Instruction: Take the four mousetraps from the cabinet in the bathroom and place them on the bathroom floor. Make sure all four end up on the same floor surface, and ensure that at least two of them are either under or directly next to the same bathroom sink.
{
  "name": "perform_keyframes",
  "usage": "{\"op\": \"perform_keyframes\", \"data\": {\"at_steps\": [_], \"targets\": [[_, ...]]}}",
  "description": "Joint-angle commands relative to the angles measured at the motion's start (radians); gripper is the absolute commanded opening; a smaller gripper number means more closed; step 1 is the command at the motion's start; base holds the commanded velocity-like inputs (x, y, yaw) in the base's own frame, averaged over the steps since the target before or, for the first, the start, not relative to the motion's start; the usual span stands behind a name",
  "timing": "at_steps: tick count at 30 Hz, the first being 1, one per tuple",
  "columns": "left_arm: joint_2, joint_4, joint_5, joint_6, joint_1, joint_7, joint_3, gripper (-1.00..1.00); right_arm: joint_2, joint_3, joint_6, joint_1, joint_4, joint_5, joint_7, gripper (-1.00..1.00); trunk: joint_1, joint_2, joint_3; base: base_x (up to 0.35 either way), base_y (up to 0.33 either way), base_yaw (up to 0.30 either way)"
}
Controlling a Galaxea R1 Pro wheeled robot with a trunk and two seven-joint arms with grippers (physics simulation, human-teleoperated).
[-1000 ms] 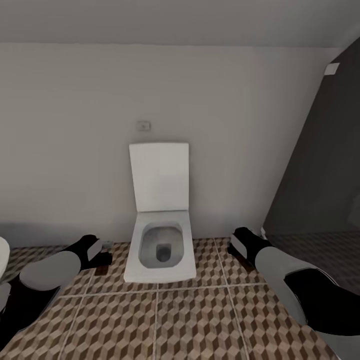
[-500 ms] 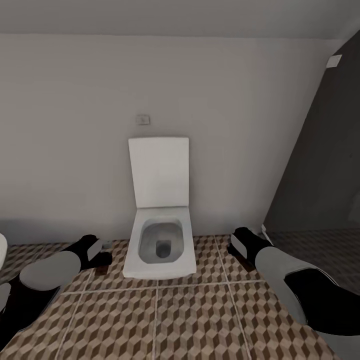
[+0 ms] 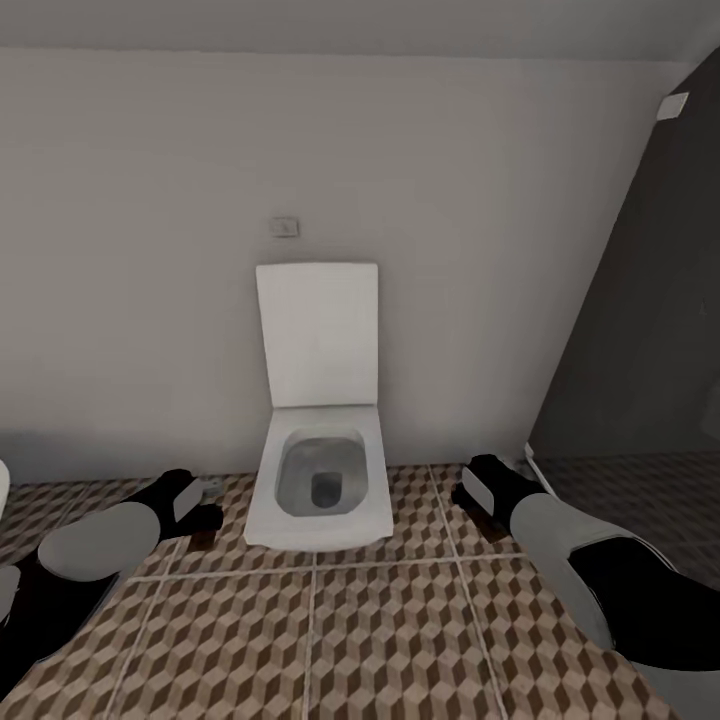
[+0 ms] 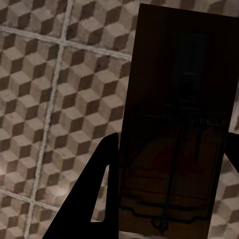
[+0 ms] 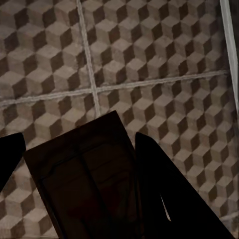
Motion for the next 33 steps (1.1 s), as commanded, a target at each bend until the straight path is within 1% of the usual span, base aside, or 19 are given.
{"op": "perform_keyframes", "data": {"at_steps": [1, 2, 4, 7, 14, 33], "targets": [[0.000, 0.000, 0.011, 0.003, -0.001, 0.002, -0.004, -1.00, -0.001, 0.008, 0.003, 0.000, -0.002, -0.034, -0.008, -1.00, 0.004, -0.008, -0.004, 0.000, 0.000, 0.000], [0.001, 0.000, 0.011, 0.003, 0.000, 0.002, -0.004, -1.00, -0.001, 0.008, 0.003, 0.000, -0.002, -0.054, -0.009, -1.00, 0.008, -0.015, -0.007, 0.000, 0.000, 0.000], [0.000, 0.000, 0.011, 0.003, 0.000, 0.002, -0.004, -1.00, -0.001, 0.008, 0.002, 0.000, -0.002, -0.074, -0.009, -1.00, 0.015, -0.029, -0.013, 0.000, 0.000, 0.000], [0.000, 0.000, 0.011, 0.003, -0.001, 0.002, -0.004, -1.00, 0.000, 0.008, 0.002, 0.000, -0.002, -0.091, -0.009, -1.00, 0.027, -0.050, -0.023, 0.000, 0.000, 0.000], [0.001, 0.000, 0.011, 0.003, -0.001, 0.002, -0.004, -1.00, 0.001, 0.008, 0.001, 0.000, -0.002, -0.097, -0.009, -1.00, 0.054, -0.099, -0.045, 0.000, 0.000, 0.000], [0.001, 0.000, 0.011, 0.003, -0.001, 0.002, -0.004, -1.00, 0.001, 0.009, -0.004, 0.000, -0.002, -0.096, -0.011, -1.00, 0.126, -0.232, -0.104, 0.000, 0.000, 0.000]]}}
